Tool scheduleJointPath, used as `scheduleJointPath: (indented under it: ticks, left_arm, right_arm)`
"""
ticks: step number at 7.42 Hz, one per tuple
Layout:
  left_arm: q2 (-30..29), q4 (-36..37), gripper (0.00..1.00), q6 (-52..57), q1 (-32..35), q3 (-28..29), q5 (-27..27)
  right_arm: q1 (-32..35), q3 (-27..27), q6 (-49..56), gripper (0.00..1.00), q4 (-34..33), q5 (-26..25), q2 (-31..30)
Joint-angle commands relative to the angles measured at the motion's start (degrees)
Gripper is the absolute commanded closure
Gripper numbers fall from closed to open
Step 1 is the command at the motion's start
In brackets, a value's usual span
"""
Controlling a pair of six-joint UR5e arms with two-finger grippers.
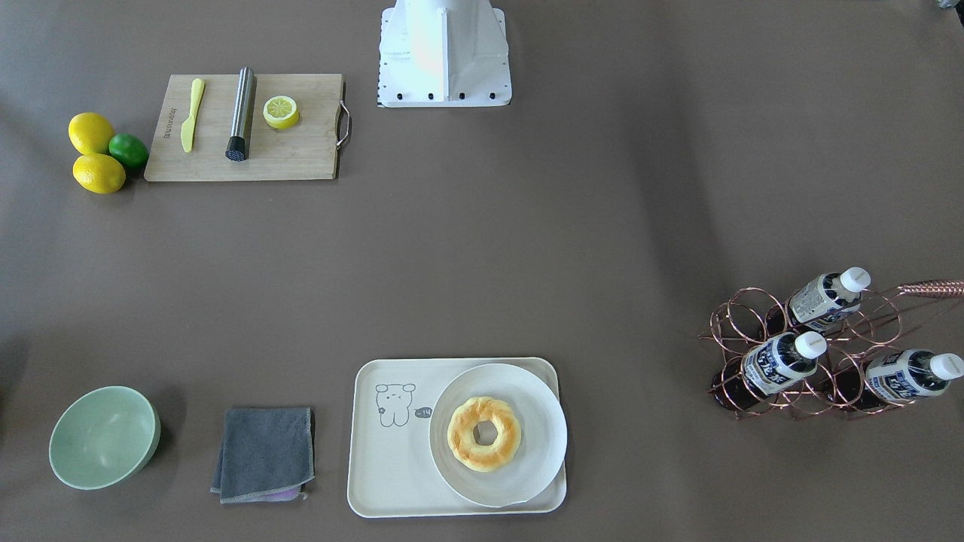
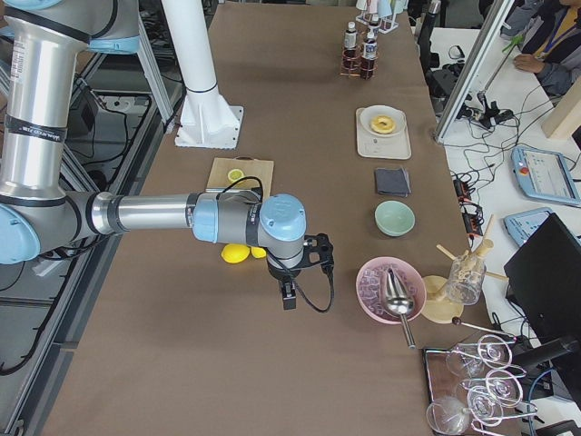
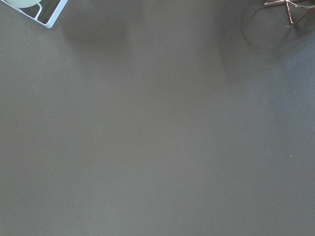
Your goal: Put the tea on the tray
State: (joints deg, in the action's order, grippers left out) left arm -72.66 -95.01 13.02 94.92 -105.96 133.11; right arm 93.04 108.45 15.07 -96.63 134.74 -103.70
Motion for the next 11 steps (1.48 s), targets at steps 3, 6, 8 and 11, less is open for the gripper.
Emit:
scheduleJointPath:
  ticks: [3,6,8,11]
  left_arm:
    - [-0.11,-1.85,0.03,-0.19,0.0,-0.03,-0.04]
    - [0.58,-2.11,0.03,0.34,-0.09,-0.03,0.04]
    - [-0.11,-2.28,0.02,-1.32,-0.17,-0.64,1.26]
    - [-0.73,-24.19,0.03,-27.09,-8.05,-1.35,2.69]
  right_arm:
    - [-0.05,-0.08,-0.12,0.0,-0.05,0.53,0.25]
    - [-0.05,-0.08,-0.12,0.0,-0.05,0.53,0.08]
    - [-0.05,-0.17,-0.21,0.0,-0.05,0.53,-0.01]
    - [-0.05,-0.26,-0.3,0.0,0.04,0.96,-0.1]
